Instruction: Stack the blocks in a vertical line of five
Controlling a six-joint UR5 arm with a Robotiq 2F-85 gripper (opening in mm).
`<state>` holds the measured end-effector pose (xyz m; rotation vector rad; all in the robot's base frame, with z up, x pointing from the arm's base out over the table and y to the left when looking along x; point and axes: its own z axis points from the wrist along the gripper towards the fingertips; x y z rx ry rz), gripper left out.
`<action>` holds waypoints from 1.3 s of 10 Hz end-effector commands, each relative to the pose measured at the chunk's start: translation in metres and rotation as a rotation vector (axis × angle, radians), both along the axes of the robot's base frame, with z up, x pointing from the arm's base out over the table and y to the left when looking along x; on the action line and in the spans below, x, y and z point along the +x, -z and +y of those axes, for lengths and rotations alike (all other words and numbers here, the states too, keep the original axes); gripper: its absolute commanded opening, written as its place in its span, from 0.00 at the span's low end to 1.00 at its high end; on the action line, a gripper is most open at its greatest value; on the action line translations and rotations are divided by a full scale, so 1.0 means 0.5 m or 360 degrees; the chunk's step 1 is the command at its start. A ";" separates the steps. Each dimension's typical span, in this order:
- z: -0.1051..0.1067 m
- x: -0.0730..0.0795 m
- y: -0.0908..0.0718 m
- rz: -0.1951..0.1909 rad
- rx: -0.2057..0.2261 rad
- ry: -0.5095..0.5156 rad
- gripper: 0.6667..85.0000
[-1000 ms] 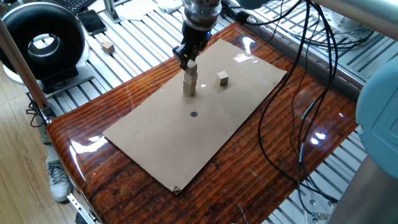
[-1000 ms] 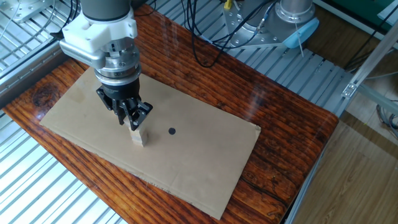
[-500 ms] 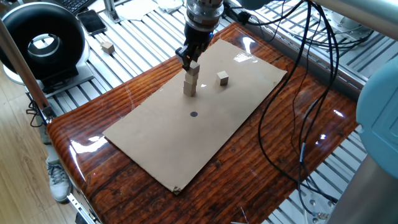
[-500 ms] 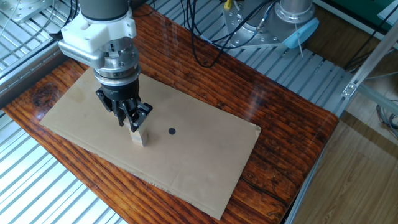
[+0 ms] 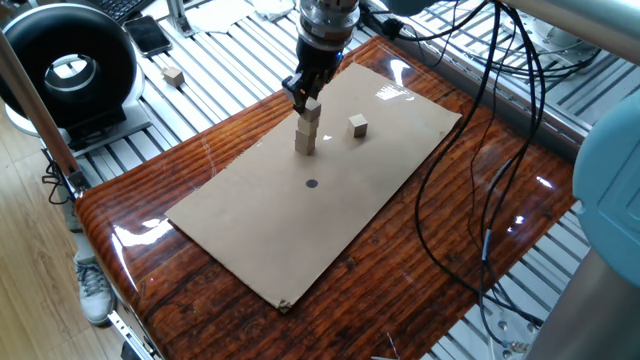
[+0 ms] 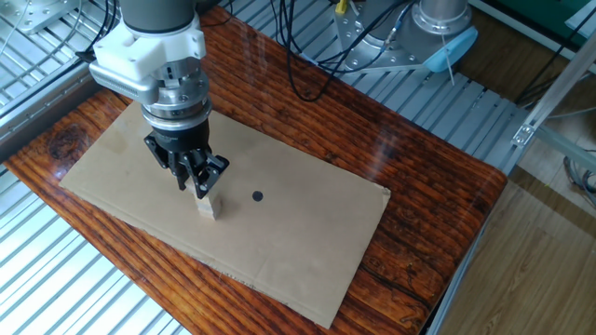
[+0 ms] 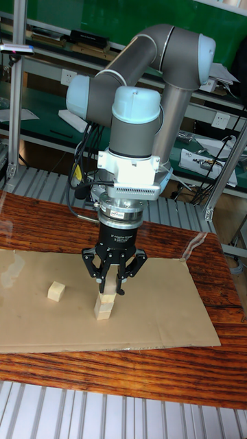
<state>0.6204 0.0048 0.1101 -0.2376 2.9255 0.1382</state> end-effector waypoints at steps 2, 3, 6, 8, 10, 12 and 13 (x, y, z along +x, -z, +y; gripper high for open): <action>0.005 0.001 -0.004 -0.0007 0.0022 0.0001 0.40; 0.005 0.001 -0.004 -0.0007 0.0022 -0.0001 0.42; 0.009 0.004 -0.004 -0.0016 0.0028 -0.0017 0.55; 0.009 0.005 -0.004 -0.0019 0.0028 -0.0019 0.57; 0.012 0.004 -0.005 -0.0019 0.0032 -0.0019 0.58; 0.020 -0.002 -0.005 -0.0002 0.0058 -0.0016 0.58; 0.024 -0.007 -0.005 0.0013 0.0071 -0.0016 0.58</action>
